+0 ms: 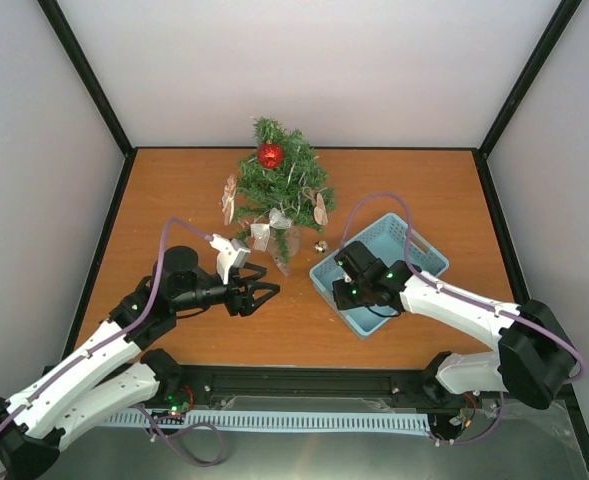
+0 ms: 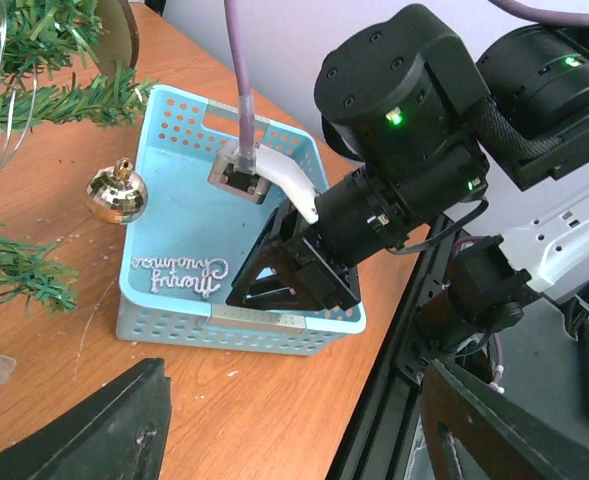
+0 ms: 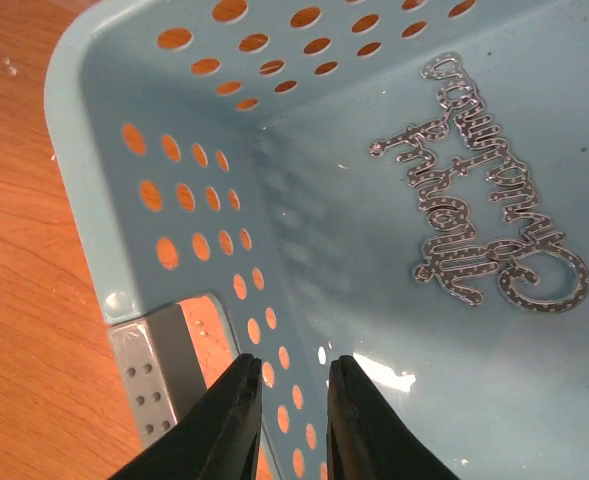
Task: Decorate the small christmas tree
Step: Move the storage box to the center of the board.
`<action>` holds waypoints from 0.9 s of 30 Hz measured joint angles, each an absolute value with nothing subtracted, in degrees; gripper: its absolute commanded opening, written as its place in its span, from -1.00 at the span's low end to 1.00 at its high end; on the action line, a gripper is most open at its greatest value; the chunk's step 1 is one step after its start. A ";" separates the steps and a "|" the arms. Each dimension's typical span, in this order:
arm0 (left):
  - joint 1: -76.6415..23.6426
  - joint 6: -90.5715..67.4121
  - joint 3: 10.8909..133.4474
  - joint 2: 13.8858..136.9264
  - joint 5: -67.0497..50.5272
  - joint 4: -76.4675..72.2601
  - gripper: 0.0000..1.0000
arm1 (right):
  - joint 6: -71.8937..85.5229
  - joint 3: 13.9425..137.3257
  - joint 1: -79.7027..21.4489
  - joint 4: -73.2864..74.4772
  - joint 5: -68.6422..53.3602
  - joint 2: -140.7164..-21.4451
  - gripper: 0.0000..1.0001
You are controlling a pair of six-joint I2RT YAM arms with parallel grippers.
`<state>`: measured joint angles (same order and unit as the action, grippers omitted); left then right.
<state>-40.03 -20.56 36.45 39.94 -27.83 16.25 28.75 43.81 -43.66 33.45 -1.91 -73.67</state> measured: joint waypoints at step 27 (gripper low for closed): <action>-39.90 -25.67 29.80 37.74 -25.87 14.74 0.01 | 38.74 54.63 -64.51 18.92 5.45 -82.54 -0.41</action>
